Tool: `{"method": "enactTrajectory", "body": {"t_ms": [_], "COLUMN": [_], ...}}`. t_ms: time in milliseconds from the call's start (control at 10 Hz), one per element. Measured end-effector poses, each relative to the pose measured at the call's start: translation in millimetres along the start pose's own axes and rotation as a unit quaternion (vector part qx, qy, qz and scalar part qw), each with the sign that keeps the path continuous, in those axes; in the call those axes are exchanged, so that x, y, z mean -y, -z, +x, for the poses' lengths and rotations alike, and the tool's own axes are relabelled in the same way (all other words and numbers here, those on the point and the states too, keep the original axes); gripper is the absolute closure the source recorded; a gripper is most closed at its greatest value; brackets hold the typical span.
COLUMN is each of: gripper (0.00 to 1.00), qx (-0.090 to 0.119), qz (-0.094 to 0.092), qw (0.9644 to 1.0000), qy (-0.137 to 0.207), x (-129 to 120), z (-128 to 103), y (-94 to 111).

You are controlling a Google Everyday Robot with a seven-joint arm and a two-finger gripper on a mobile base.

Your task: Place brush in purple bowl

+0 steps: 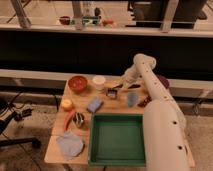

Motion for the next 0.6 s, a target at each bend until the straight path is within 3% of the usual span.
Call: {"method": "enactTrajectory", "body": {"t_ms": [300, 600], "gripper": [1.00, 1.00], "qx": [-0.030, -0.080], "qz": [0.025, 0.061], "qw": [0.9991, 0.9946], "qy": [0.013, 0.025], "x": [2, 10], "z": [11, 22], "y": [22, 55]}}
